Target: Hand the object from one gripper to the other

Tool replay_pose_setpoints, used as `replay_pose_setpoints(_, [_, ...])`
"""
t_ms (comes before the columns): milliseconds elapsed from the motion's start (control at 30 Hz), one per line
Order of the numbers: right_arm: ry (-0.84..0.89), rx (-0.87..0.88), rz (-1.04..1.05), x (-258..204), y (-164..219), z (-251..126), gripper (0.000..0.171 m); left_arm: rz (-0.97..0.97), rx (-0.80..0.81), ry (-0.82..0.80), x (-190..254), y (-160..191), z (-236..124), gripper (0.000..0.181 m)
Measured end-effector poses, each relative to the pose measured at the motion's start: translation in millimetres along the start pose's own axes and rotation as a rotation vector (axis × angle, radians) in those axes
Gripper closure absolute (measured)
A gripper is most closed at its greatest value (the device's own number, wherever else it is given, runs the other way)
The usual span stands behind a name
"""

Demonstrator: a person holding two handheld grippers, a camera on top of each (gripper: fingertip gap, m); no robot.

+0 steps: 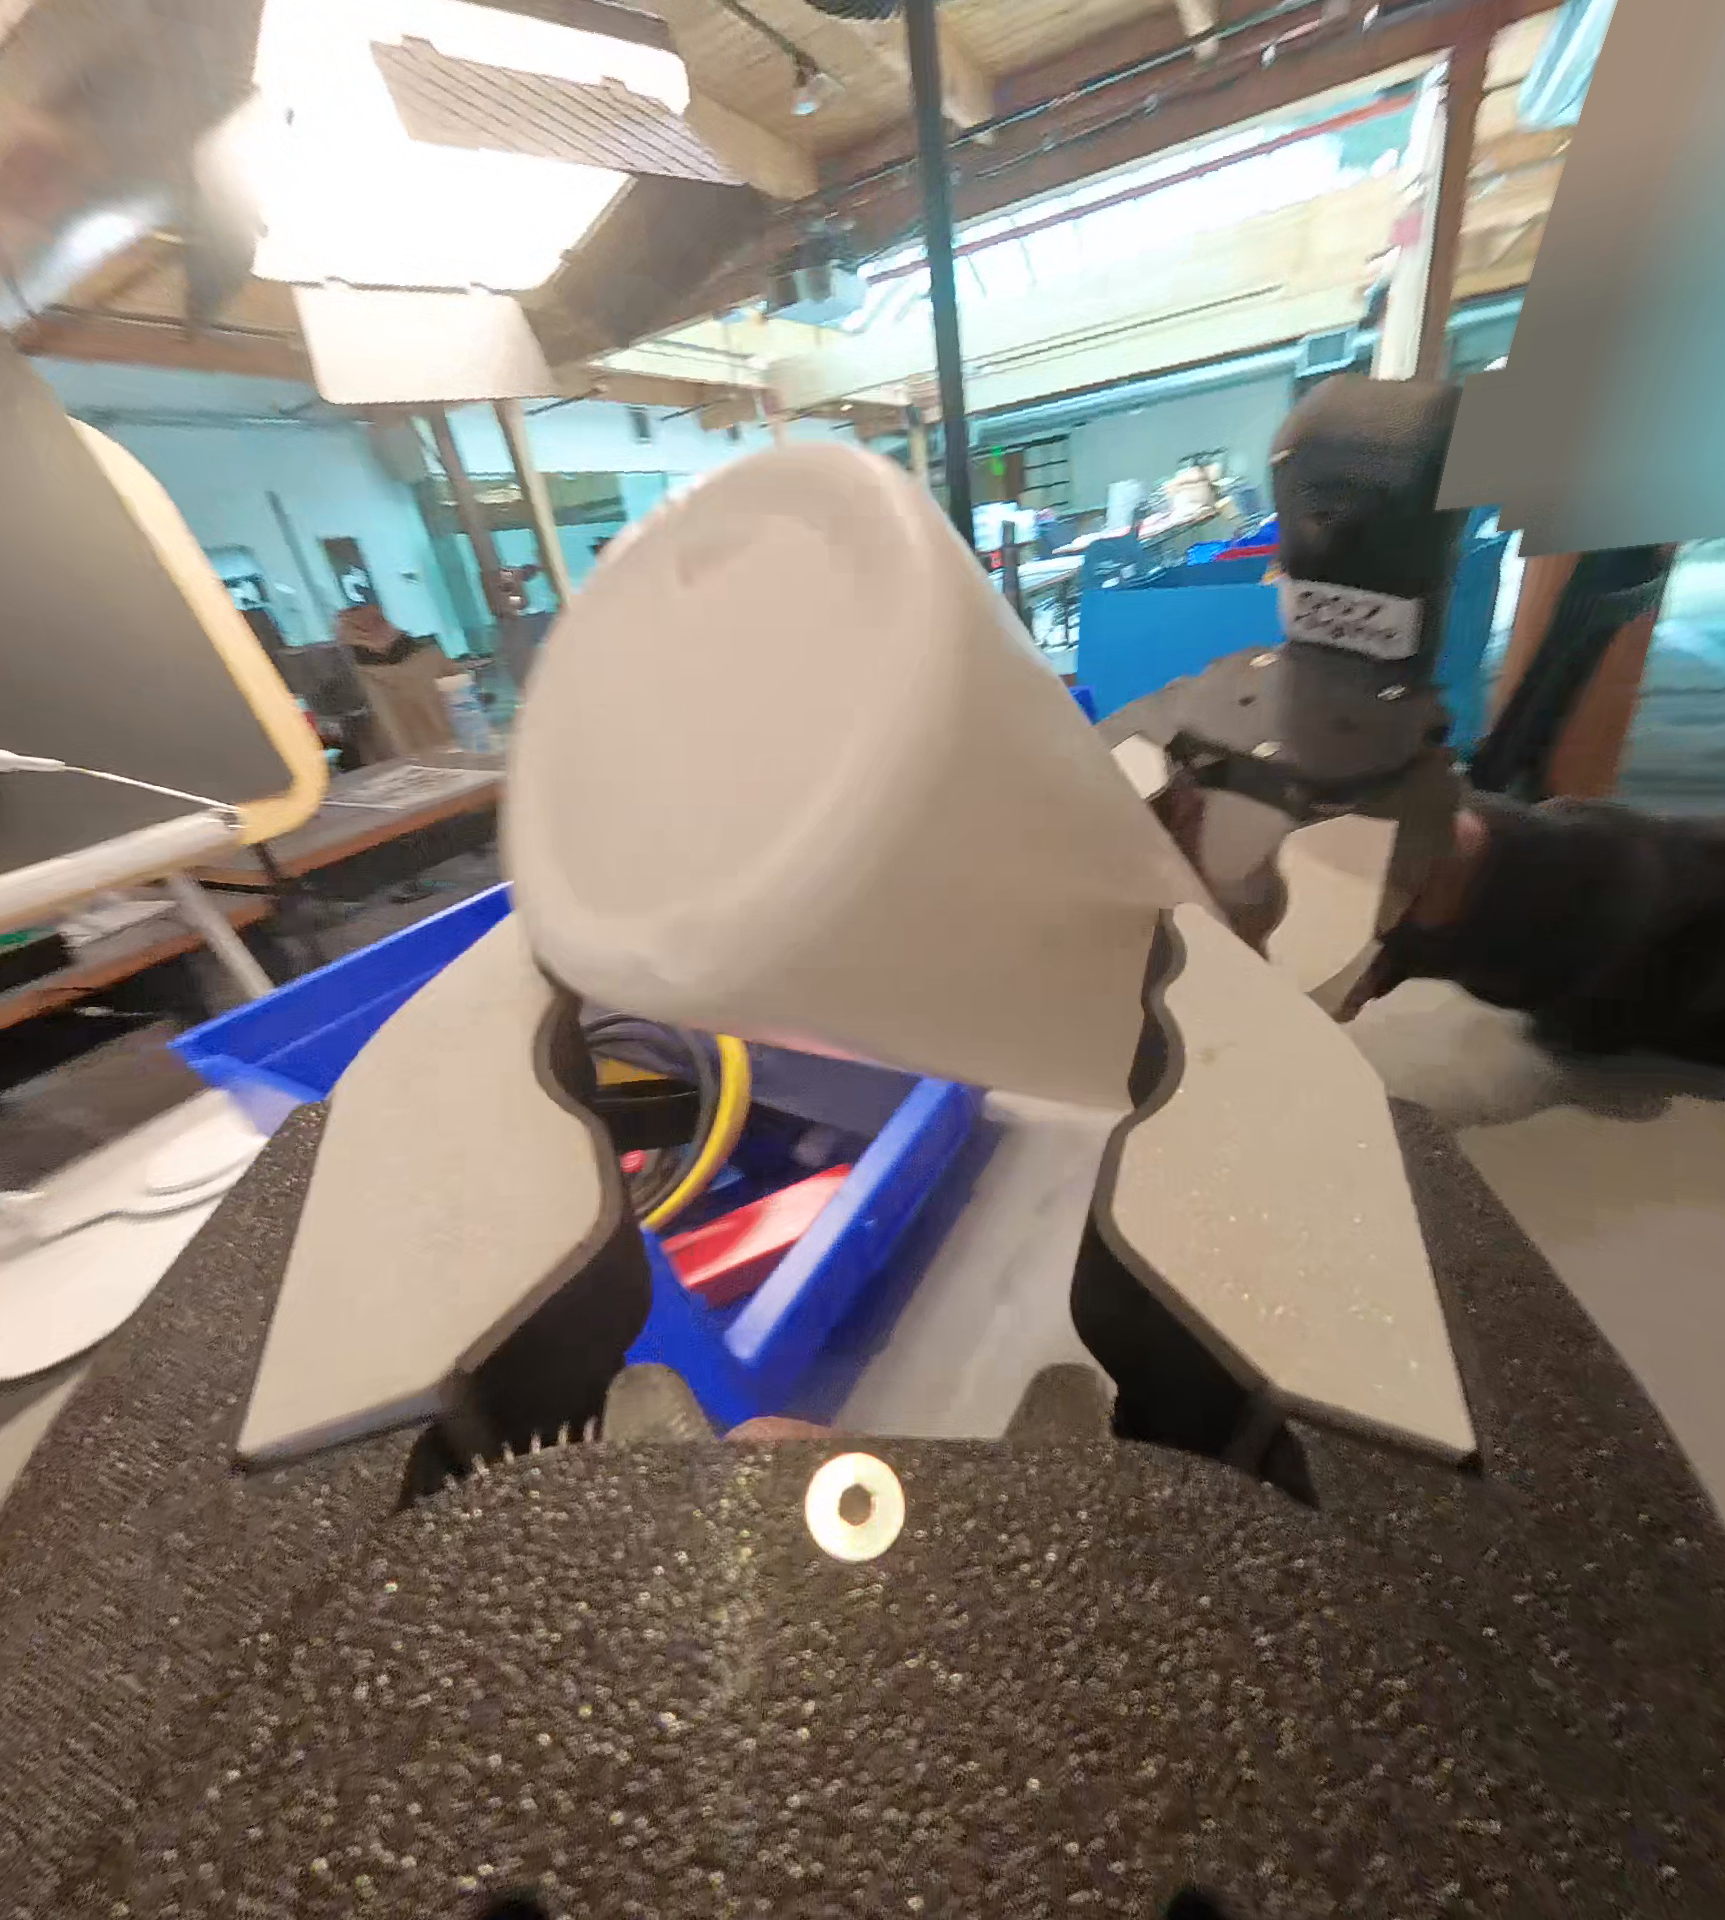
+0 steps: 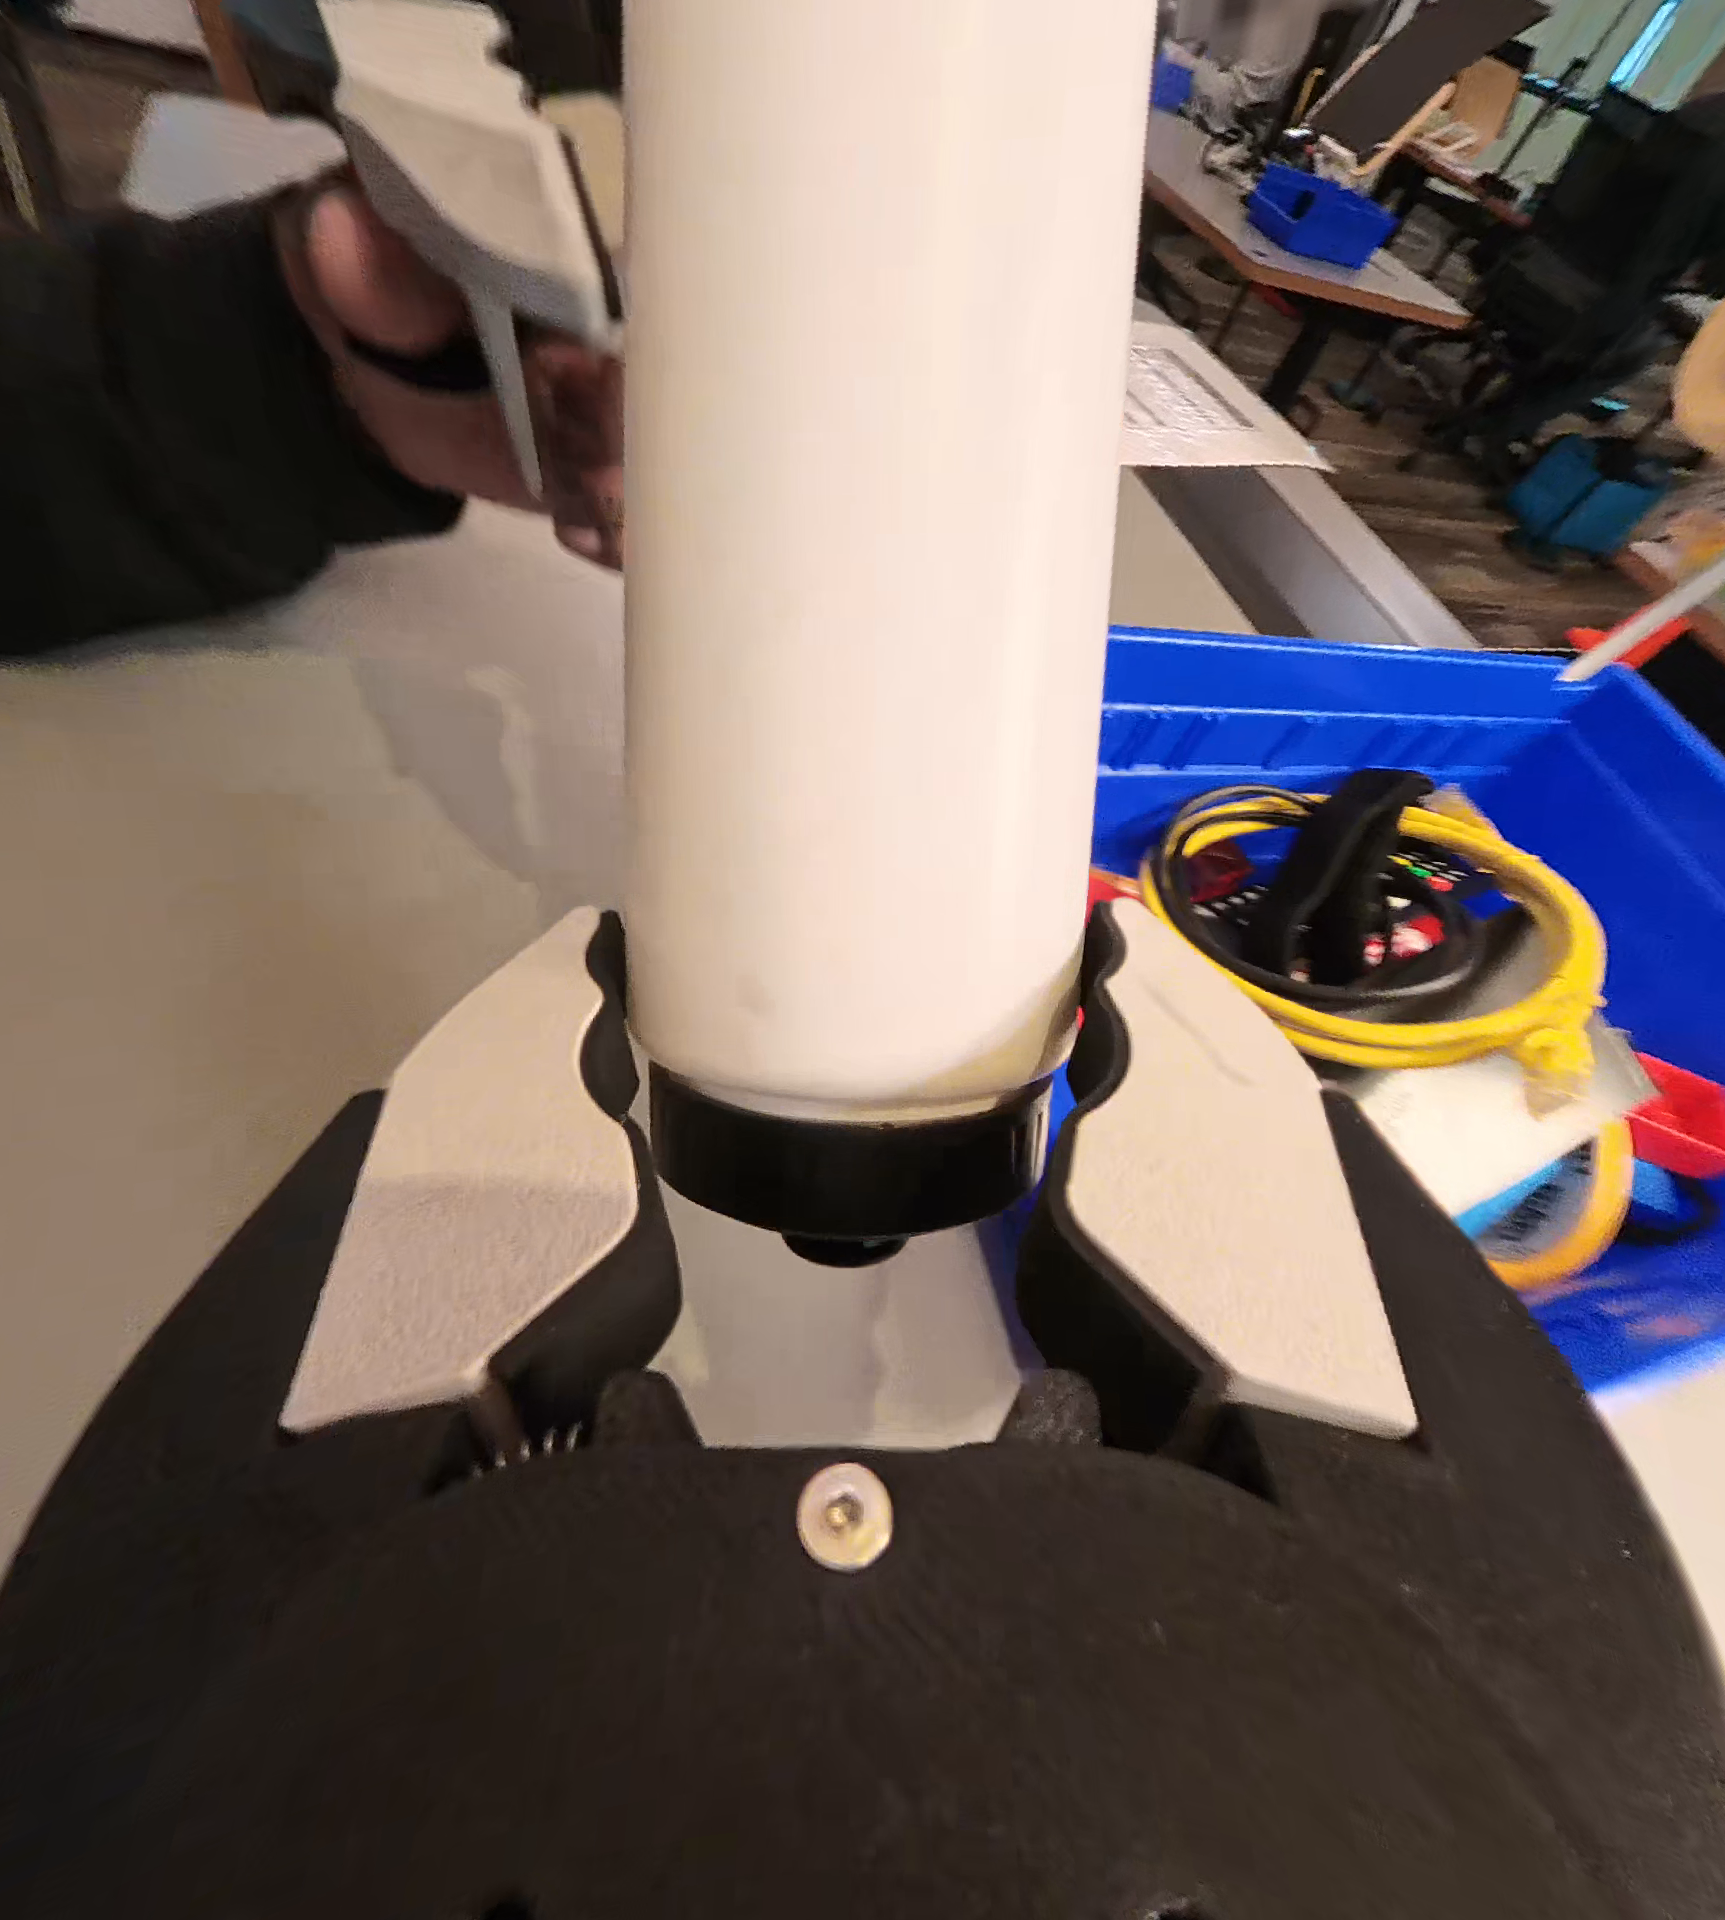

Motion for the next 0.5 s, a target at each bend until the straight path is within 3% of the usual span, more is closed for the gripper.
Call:
replay_pose_setpoints(267, [0.23,-0.061,-0.274,5,2,-11,0.088,0.431,-0.191,-0.126,0,14,-7,0.072])
replay_pose_setpoints(500, [0.297,-0.073,-0.476,-4,1,-16,0.088,0.65,-0.23,-0.156,7,22,-4,0.07])
Point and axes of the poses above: each gripper's, where its closed fingertips meet, z out along the fingers, y out of its underside, x = y × z across the jaws, the point moved 6 cm from there along -z, back along the fingers, and after that the axes turned 2 degrees about z, right-handed, at the moved point
